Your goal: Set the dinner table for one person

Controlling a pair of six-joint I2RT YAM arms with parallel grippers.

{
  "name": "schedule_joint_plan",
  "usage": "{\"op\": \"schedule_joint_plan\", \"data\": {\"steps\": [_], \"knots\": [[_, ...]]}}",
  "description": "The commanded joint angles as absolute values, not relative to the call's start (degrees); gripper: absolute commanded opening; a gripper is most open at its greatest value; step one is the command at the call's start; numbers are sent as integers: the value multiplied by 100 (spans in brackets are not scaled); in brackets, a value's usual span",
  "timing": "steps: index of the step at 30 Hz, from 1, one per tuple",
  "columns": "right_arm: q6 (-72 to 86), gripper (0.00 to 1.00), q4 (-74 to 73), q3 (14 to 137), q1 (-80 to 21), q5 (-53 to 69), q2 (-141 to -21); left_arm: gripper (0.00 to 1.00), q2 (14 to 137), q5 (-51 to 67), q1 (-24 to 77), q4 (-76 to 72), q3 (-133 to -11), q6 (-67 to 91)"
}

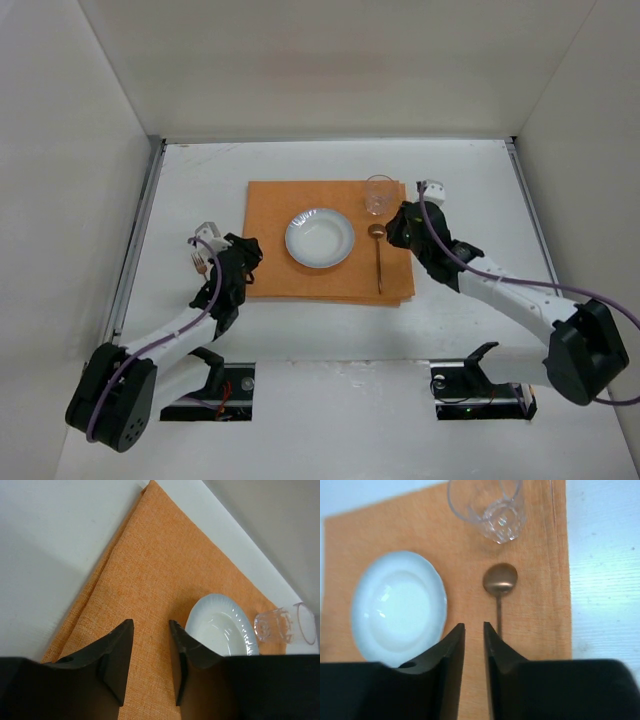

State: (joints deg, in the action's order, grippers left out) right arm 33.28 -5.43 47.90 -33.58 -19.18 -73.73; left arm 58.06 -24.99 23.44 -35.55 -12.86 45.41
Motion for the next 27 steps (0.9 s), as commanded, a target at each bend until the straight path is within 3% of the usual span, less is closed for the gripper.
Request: {"op": "schedule_joint_plan", "data": {"steps": [1, 4, 8, 12, 18, 27], "knots": [[3471, 19, 604, 4256, -3589, -2127, -6954, 28, 5669, -3092, 2692, -3316, -1800, 3974], [3410, 11, 1176, 3877, -3792, -2214, -6567, 19, 5555, -3497, 2939, -2385, -2240, 3736], [3340, 11, 1634, 3420, -3836, -2373, -6109, 12, 5187, -3647, 2896, -1146, -2460, 3884], [3436, 15, 1863, 3059, -3836, -2329, -5950, 14, 4668, -3858, 2554, 558, -2671, 4227], [3524, 21, 2267, 2707, -3985, -2215, -5801, 28, 4850, -3858, 1894, 2555, -2988, 4517], [3603, 25, 2303, 2786, -4082, -1776, -6196, 27, 6124, -3709, 1780, 2312, -2944, 4641]]}}
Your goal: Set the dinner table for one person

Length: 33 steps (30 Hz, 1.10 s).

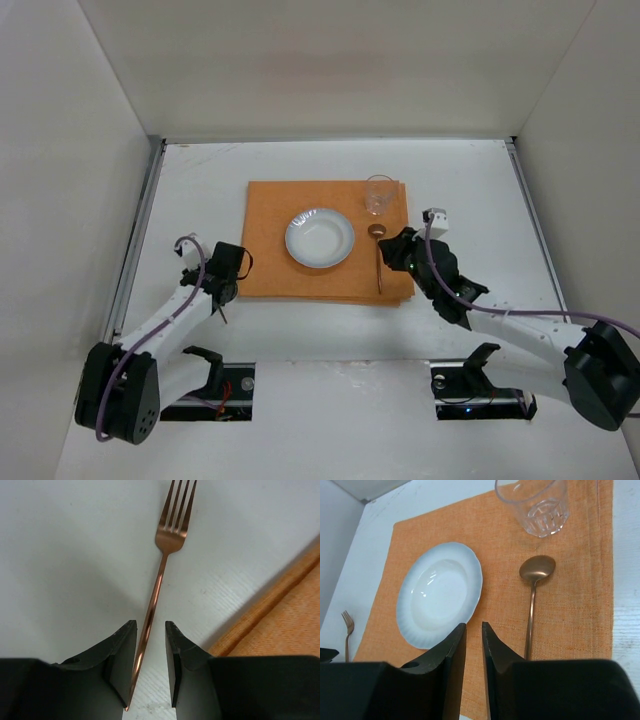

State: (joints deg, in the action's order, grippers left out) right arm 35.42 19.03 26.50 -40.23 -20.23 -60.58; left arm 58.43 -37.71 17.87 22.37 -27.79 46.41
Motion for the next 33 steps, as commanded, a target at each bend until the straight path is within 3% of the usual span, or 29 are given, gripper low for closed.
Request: {"op": "schedule_joint_plan", "data": {"steps": [1, 11, 33], "knots": [[3604, 26, 2303, 2795, -4074, -1688, -6266, 25, 6248, -3657, 1788, 2294, -2979, 4641], [3674, 27, 2276, 2865, -4082, -1468, -6469, 22, 6539, -4008, 1833, 2189, -2936, 4728], [3603, 27, 2276, 2909, -4082, -1565, -6671, 17, 6794, -3349, 1375, 1204, -2470, 4377]]}}
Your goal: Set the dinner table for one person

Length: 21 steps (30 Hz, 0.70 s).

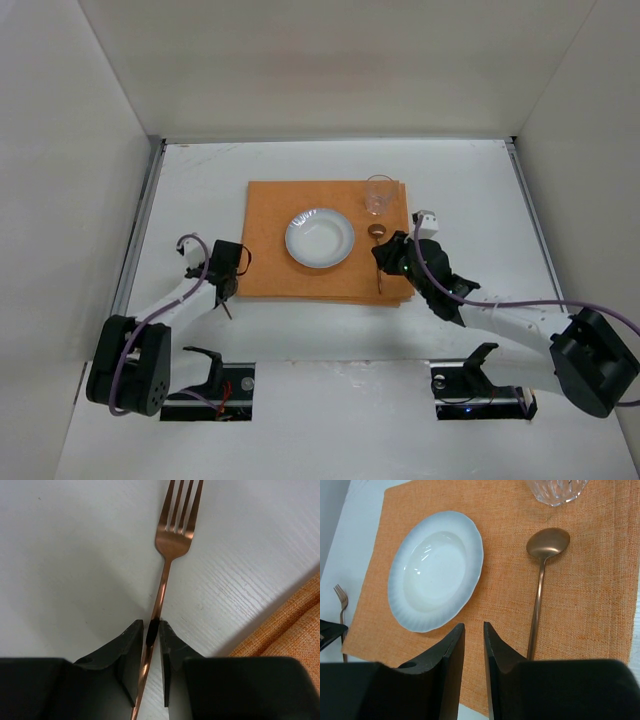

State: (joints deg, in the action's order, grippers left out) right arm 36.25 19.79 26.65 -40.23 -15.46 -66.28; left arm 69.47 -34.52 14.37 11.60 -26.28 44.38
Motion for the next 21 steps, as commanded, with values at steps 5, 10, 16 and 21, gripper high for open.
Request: {"op": "schedule_joint_plan", "data": {"steps": [5, 10, 16, 21], "knots": [[3586, 28, 2285, 2874, -4082, -1617, -6609, 12, 6592, -3331, 1314, 1099, -2373, 4360], [3577, 33, 2276, 2892, -4082, -1608, -6601, 7, 5926, -3401, 1331, 1055, -2566, 3912], [3586, 42, 2268, 2883, -4065, -1617, -6627, 7, 5458, -3472, 1726, 1423, -3409, 3174], [3630, 45, 2268, 2856, -4021, -1652, -6601, 8, 6132, -3366, 2480, 1424, -4138, 2656]]}}
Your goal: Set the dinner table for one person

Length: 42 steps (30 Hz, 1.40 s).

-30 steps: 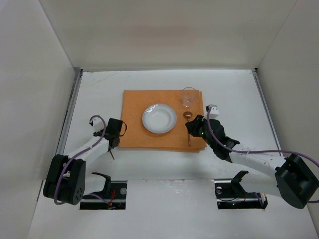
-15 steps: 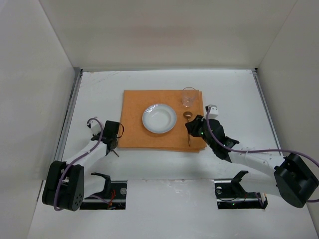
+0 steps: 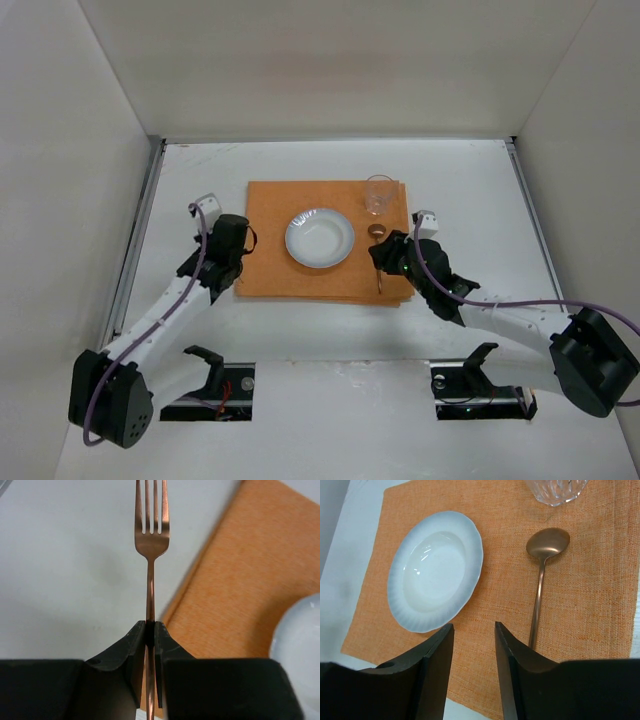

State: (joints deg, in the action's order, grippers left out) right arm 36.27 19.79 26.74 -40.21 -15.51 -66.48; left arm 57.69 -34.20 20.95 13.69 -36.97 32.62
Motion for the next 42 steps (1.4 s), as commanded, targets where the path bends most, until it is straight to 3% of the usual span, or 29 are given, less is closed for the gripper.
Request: {"op": "schedule_joint_plan", "data": {"steps": [1, 14, 42], "knots": [[3630, 47, 2276, 2830, -4021, -1696, -6566, 8, 6309, -3384, 2613, 1380, -4227, 2576], [3604, 53, 2311, 2751, -3933, -2109, -6565, 9, 8094, -3146, 3352, 695, -4843, 1679], [3647, 54, 2294, 2848, -3942, -1934, -6882, 10, 9184, -2865, 3300, 35, -4729, 1529]]}}
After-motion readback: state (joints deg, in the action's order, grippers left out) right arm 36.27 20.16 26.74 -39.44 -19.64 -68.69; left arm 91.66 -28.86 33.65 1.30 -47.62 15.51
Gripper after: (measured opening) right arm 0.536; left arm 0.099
